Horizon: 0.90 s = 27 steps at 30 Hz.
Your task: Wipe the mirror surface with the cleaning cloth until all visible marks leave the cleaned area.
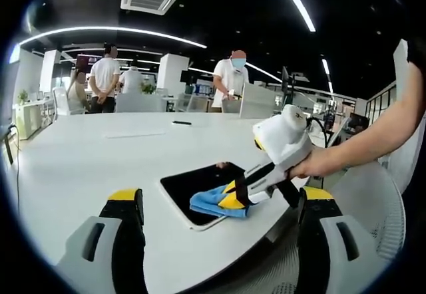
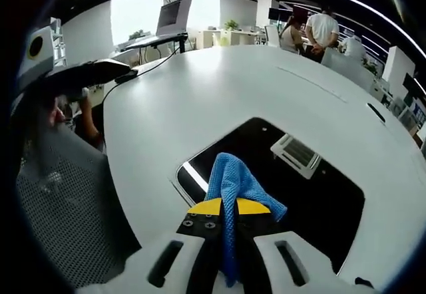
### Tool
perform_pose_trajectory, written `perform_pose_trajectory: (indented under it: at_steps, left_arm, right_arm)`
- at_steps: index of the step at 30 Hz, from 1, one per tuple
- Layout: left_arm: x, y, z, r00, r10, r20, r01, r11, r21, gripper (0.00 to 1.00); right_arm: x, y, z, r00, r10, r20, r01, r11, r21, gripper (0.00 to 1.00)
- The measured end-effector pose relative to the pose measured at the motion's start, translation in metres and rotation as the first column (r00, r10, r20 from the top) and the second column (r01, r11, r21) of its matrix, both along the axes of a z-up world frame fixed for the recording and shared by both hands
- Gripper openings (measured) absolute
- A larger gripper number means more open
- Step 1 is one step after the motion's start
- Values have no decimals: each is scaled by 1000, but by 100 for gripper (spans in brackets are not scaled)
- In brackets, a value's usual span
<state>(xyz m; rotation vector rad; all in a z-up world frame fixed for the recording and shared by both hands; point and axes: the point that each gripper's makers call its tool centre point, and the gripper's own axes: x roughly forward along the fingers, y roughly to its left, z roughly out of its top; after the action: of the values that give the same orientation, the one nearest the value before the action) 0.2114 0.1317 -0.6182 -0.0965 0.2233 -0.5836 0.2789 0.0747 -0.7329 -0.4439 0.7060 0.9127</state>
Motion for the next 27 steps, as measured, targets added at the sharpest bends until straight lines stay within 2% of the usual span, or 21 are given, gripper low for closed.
perform_pose_trajectory:
  at_steps: [18, 27]
  left_arm:
    - [-1, -2, 0, 1000, -17, 0, 17, 1000, 7, 95]
    - [-1, -3, -1, 1000, -20, -2, 20, 1000, 8, 95]
  right_arm:
    - [-13, 45, 0, 996, 84, -32, -83, 996, 20, 0]
    - [-12, 47, -1, 996, 79, -35, -77, 996, 43, 0]
